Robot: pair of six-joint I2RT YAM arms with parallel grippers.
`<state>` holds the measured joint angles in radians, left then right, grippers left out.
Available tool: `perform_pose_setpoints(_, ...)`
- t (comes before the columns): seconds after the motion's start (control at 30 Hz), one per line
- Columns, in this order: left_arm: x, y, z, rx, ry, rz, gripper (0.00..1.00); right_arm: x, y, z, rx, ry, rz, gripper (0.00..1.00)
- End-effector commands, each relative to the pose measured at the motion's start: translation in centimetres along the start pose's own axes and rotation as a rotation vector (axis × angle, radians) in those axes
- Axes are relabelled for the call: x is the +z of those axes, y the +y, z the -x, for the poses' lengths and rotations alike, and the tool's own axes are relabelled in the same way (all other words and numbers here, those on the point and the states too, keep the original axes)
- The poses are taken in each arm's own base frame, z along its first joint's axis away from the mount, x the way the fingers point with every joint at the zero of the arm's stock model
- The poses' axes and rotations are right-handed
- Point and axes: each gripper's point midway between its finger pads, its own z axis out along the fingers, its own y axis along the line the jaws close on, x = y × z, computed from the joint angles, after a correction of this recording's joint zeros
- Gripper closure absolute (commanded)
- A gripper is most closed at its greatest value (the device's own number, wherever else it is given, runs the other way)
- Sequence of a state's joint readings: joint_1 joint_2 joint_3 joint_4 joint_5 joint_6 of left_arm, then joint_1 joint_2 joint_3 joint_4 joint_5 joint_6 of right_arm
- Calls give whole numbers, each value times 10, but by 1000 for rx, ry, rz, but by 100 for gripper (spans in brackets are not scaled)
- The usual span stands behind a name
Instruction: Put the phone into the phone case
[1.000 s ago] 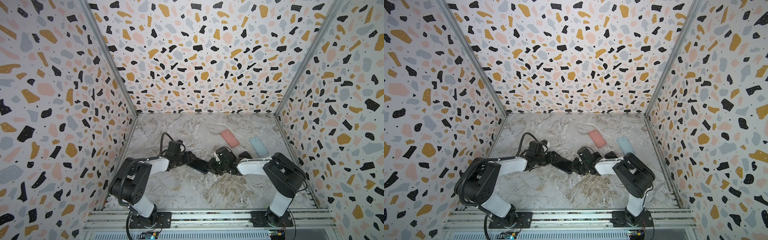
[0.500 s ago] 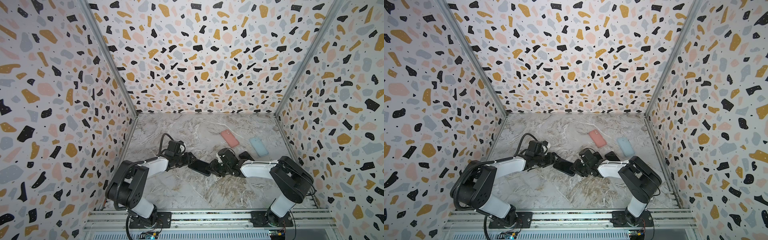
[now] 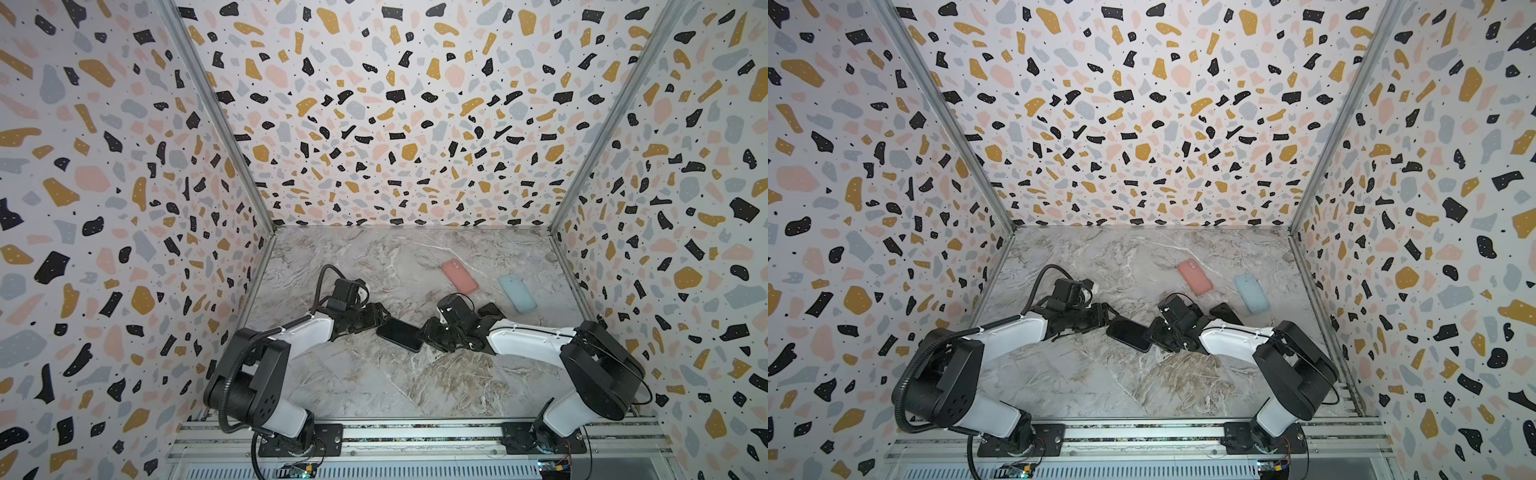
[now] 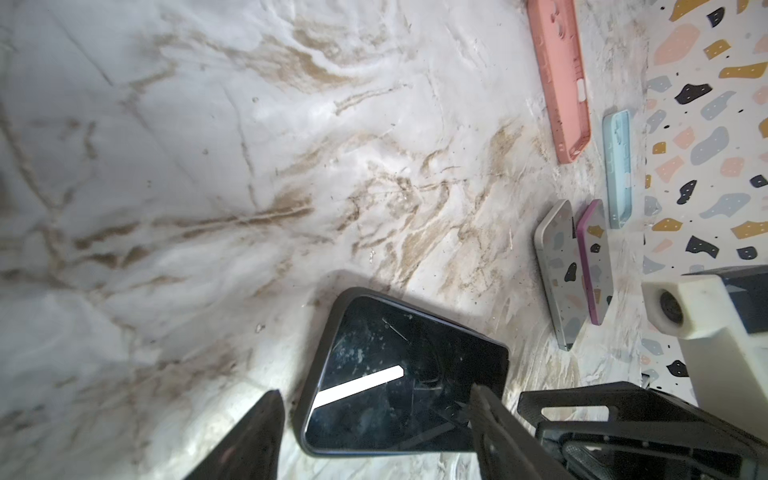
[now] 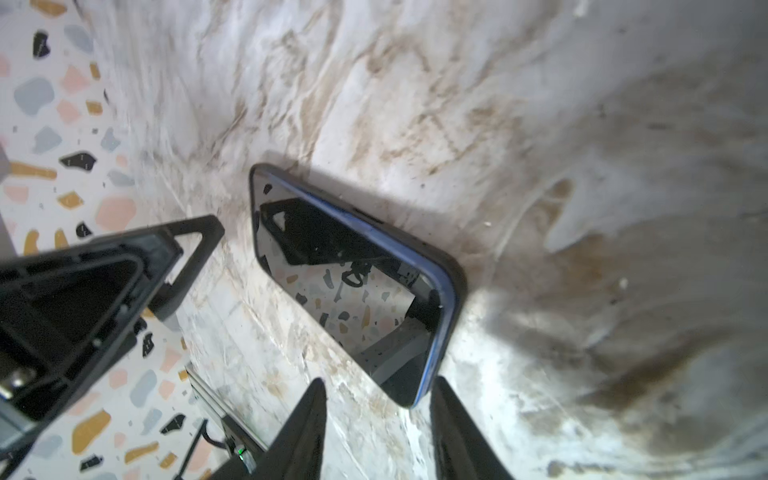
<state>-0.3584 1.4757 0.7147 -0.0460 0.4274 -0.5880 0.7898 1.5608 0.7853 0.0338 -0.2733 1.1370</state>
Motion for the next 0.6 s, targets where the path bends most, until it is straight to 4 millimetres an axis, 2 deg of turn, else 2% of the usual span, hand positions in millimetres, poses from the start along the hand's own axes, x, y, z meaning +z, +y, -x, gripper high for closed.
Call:
perform_pose_setpoints(0.0, -16, -17, -7, -3, -32, -43, 28, -17, 22, 3, -163, 0, 125, 61)
perform_pose_setpoints(0.1, -19, -25, -27, -19, -36, -74, 27, -31, 33, 16, -334, -77, 198, 61)
perform_pose_setpoints(0.27, -13, -34, -54, -31, -15, -118, 26, -43, 32, 40, -482, -133, 169, 61)
perform_pose_setpoints(0.43, -7, -33, -62, -27, 0, -122, 27, -27, 23, 46, -524, -84, 179, 58)
perform_pose_setpoints(0.57, -2, -29, -65, -20, 14, -112, 27, -9, 19, 44, -540, -22, 194, 51)
